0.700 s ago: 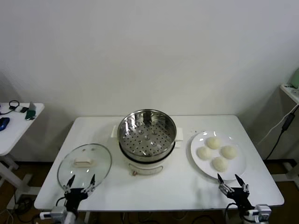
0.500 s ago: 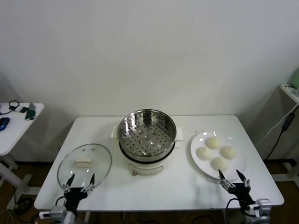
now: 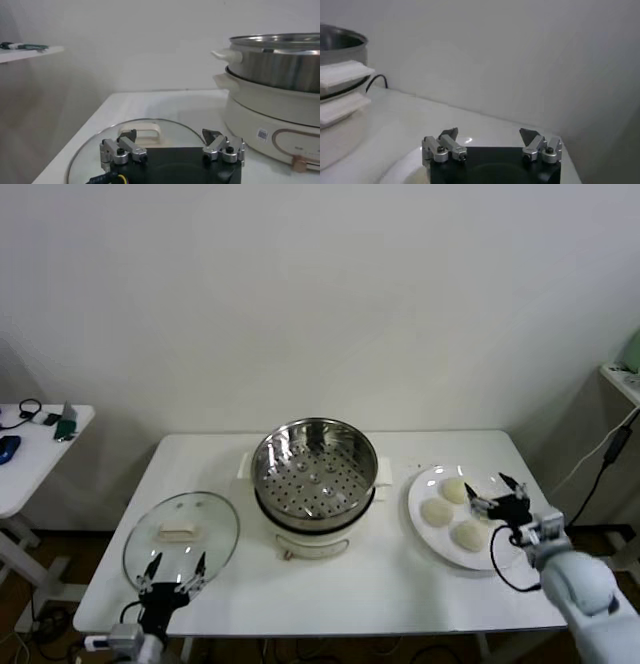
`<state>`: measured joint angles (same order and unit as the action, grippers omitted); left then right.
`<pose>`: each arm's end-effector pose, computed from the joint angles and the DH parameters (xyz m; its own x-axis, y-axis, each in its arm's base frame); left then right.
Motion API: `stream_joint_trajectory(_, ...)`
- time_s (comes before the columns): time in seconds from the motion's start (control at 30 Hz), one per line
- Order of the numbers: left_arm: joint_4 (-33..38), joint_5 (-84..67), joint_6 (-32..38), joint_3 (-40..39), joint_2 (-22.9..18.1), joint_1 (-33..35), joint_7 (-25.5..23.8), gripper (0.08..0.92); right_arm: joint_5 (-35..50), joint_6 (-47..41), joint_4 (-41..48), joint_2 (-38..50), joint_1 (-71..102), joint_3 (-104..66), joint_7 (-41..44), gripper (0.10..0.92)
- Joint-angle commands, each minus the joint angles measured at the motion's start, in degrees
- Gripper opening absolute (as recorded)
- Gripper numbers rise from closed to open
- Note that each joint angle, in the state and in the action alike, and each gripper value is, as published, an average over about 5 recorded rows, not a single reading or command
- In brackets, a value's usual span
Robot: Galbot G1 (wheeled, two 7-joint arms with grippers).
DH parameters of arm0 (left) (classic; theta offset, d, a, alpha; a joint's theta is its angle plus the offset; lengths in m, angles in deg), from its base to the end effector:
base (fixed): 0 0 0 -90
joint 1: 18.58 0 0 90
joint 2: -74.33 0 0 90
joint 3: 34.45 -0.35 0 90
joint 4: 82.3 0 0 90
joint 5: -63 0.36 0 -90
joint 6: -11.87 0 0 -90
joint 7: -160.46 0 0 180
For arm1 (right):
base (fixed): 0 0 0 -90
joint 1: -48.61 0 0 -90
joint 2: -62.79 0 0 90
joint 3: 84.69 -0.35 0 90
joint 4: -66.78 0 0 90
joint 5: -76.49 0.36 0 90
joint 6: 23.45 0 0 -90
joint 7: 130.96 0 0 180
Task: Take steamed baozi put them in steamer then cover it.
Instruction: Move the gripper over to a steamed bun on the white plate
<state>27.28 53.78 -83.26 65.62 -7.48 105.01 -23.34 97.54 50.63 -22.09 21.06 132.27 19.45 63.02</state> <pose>0.1573 0.0914 -0.3668 -0.9504 -0.0518 0.3068 -0.0422 0.9984 0.0380 0.3804 -0.2080 -0.2629 -0.8758 -0.2241 0.4276 -0.3947 0.8424 -0.3670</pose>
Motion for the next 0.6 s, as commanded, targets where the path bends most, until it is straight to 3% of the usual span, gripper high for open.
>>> stream_joint_trajectory(0.03, 0.08, 0.37, 0.21, -0.17, -0.13, -0.1, -0.03, 0.823, -13.55, 0.33, 13.89, 11.54, -31.06, 28.05, 22.78, 0.823)
stream_joint_trajectory(0.2, 0.49, 0.54, 0.38, -0.05, -0.34, -0.04, -0.03, 0.823, -21.55, 9.23, 20.86, 12.16, -47.7, 45.49, 38.24, 0.823)
stream_joint_trajectory(0.3, 0.3, 0.64, 0.73, 0.01, -0.37, -0.02, 0.02, 0.823, -21.32, 13.53, 23.15, 11.86, -57.83, 55.88, 46.25, 0.823)
stream_joint_trajectory(0.6, -0.13, 0.7, 1.3, 0.08, -0.53, -0.38, 0.0, 0.823, -15.19, 15.19, 34.01, 2.21, -76.48, 78.52, 53.47, 0.823)
